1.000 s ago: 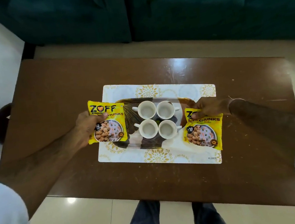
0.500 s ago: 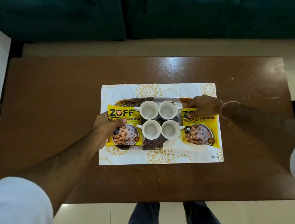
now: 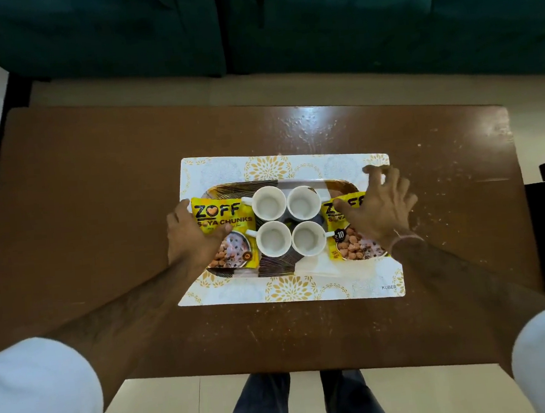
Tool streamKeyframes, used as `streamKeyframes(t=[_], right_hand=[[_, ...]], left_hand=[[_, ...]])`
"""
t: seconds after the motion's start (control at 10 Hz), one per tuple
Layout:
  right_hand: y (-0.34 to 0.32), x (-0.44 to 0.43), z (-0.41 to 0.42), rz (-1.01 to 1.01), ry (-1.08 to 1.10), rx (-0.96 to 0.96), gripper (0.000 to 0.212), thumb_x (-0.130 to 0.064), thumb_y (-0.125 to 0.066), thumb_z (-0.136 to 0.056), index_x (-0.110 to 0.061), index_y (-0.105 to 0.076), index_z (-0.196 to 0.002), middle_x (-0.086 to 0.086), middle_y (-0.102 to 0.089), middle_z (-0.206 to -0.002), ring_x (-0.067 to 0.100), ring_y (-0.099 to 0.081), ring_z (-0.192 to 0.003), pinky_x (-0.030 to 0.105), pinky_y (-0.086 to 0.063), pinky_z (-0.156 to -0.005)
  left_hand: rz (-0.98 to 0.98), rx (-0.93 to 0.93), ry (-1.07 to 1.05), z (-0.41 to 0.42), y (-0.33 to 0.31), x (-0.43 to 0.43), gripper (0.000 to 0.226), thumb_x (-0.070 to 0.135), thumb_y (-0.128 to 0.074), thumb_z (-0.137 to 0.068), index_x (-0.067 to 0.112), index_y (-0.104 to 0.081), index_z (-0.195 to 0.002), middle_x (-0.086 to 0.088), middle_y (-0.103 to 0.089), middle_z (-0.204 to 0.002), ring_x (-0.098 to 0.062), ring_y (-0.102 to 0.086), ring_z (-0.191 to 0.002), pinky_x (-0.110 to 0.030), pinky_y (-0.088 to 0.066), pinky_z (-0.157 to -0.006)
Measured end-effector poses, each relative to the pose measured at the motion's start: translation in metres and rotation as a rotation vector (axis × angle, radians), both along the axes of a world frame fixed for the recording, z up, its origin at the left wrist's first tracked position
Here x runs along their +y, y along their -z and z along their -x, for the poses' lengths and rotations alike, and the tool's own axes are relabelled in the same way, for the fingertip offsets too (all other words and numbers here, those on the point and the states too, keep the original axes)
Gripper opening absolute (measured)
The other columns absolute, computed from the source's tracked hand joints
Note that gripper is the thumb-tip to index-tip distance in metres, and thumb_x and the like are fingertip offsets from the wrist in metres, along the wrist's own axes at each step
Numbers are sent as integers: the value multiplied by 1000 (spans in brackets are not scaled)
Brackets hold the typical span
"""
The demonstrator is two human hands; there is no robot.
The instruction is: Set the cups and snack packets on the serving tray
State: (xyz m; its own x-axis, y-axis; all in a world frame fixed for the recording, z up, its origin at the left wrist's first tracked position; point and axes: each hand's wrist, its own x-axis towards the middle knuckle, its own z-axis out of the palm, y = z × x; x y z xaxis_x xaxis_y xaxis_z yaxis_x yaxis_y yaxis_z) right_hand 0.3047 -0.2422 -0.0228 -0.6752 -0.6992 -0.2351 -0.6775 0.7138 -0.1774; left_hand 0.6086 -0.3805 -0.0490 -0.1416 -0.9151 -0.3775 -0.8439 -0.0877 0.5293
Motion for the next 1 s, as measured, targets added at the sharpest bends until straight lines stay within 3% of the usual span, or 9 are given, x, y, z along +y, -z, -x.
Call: streamKeyframes(t=[0.1, 0.2, 0.5, 0.6, 0.7, 0.8, 1.0], right_hand=[[7, 18, 4, 84, 397, -316, 89, -59, -72, -75, -14, -32, -140, 18, -41, -140, 41, -44, -125, 54, -42, -98], [12, 27, 6, 177, 596, -716, 85, -44, -73, -86, -7, -24, -145, 22, -44, -144, 34, -49, -120, 36, -41, -91], [22, 24, 7, 131, 484, -662, 81, -47, -66, -91, 3, -28, -143, 18, -46, -141, 34, -48, -125, 33, -38, -83], [18, 25, 11, 189, 488, -687, 75, -46, -70, -88, 1, -36, -137, 15, -55, -127, 31, -56, -118, 32, -42, -81], [8, 26, 14, 161, 373, -660, 78, -49, -67, -88, 0, -35, -139, 18, -49, -135, 33, -50, -125, 40, -47, -95], [-6, 28, 17, 27, 163, -550, 94, -55, -62, -90, -4, -15, -154, 22, -26, -156, 39, -31, -142, 51, -35, -115], [-50, 10, 21, -72, -61, -200, 90, -64, -52, -89, -14, -18, -155, 13, -18, -163, 41, -31, -140, 55, -34, -108]], left_hand=[[-47, 71, -81, -1, 3, 2, 96, 42, -88, -69, 13, -36, -144, -16, -44, -139, -32, -52, -121, -42, -47, -97], [-58, 90, -112, 3, 7, 4, 85, 37, -86, -72, 12, -40, -140, -16, -45, -136, -32, -49, -123, -41, -45, -96], [-104, 43, -147, 15, 13, 7, 83, 36, -81, -79, 12, -35, -144, -16, -35, -140, -37, -42, -129, -48, -44, -103], [-109, 15, -148, 13, 10, 2, 84, 40, -83, -74, 15, -39, -141, -15, -37, -138, -36, -45, -126, -47, -45, -101], [-129, -20, -137, 12, 6, -6, 93, 42, -84, -72, 17, -35, -147, -16, -36, -142, -38, -42, -129, -49, -44, -102], [-212, -71, -84, 13, -8, -13, 103, 44, -84, -72, 20, -25, -154, -16, -31, -151, -40, -34, -137, -50, -39, -108], [-149, -133, 44, 27, -62, -23, 105, 47, -80, -74, 24, -19, -157, -10, -27, -158, -37, -27, -142, -48, -33, -112]])
